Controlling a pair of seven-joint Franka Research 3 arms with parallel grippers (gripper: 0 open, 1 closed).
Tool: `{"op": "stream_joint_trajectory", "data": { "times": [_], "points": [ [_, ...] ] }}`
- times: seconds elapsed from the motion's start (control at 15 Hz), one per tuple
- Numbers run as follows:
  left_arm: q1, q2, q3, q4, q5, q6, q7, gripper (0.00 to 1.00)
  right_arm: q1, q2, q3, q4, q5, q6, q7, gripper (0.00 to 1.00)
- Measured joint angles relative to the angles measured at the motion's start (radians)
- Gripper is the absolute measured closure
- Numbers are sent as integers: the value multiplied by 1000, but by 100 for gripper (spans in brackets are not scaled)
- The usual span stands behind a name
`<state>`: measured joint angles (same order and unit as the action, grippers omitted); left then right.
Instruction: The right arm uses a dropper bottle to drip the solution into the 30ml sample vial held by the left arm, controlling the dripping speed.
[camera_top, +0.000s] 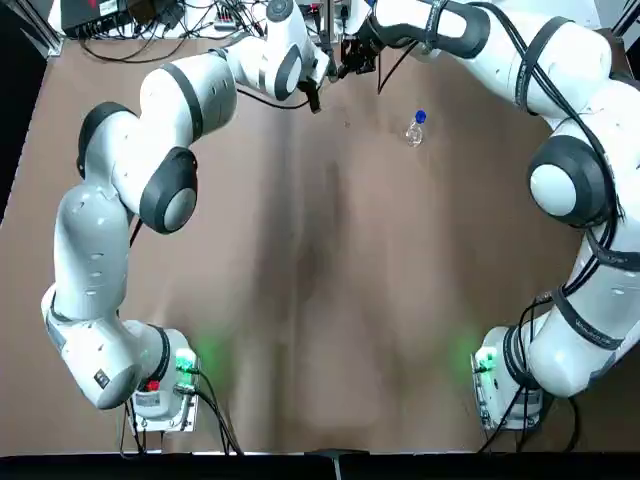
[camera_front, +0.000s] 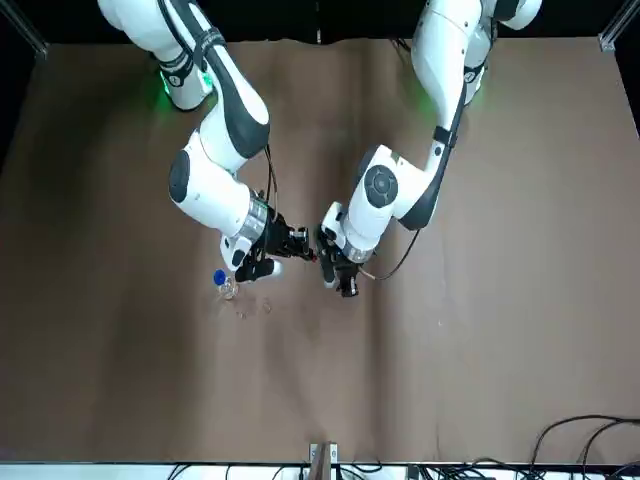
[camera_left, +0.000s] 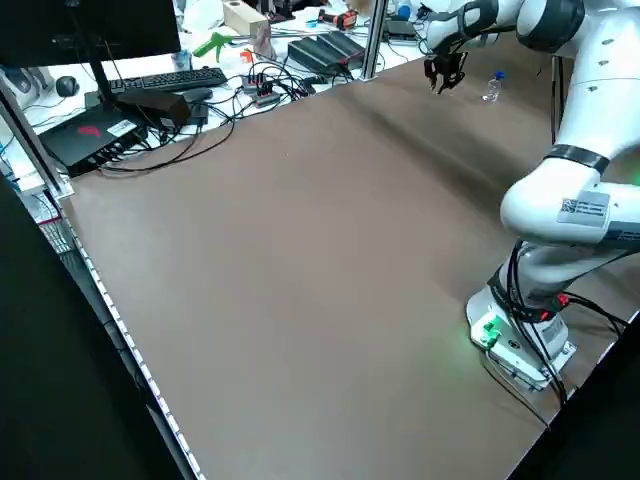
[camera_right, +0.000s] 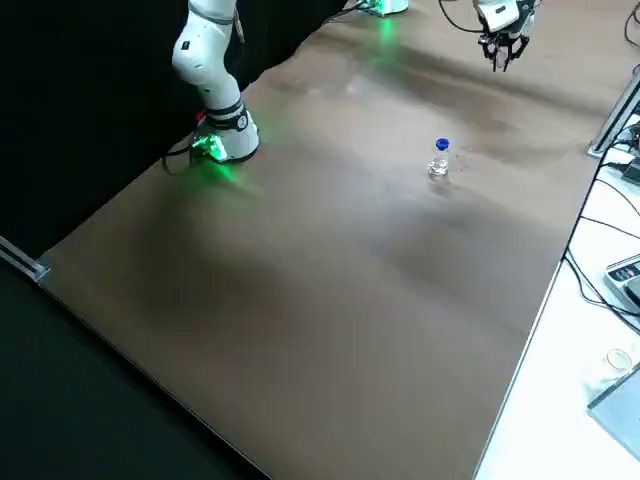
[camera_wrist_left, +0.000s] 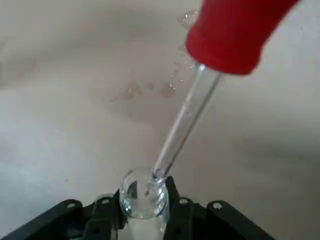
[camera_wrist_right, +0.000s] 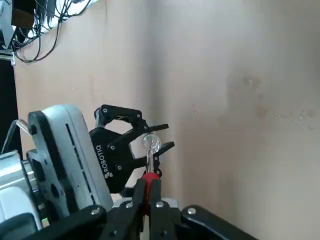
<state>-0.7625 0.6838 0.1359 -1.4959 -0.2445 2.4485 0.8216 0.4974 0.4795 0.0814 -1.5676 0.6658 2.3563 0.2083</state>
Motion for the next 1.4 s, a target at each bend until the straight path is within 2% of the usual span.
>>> {"op": "stream_joint_trajectory", "data": {
  "times": [0.47, 1.13, 1.4],
  "points": [
    [1, 0, 0, 2, 0, 0, 0, 70, -8, 0, -7, 0, 0, -5, 1, 94],
    [18, 1, 2, 2, 0, -2, 0, 70, -27, -35, -8, 13, 24, -106, 1, 94],
    [73, 1, 2, 2, 0, -2, 52, 70, -51, -44, -15, 13, 33, -122, 11, 94]
  ]
}}
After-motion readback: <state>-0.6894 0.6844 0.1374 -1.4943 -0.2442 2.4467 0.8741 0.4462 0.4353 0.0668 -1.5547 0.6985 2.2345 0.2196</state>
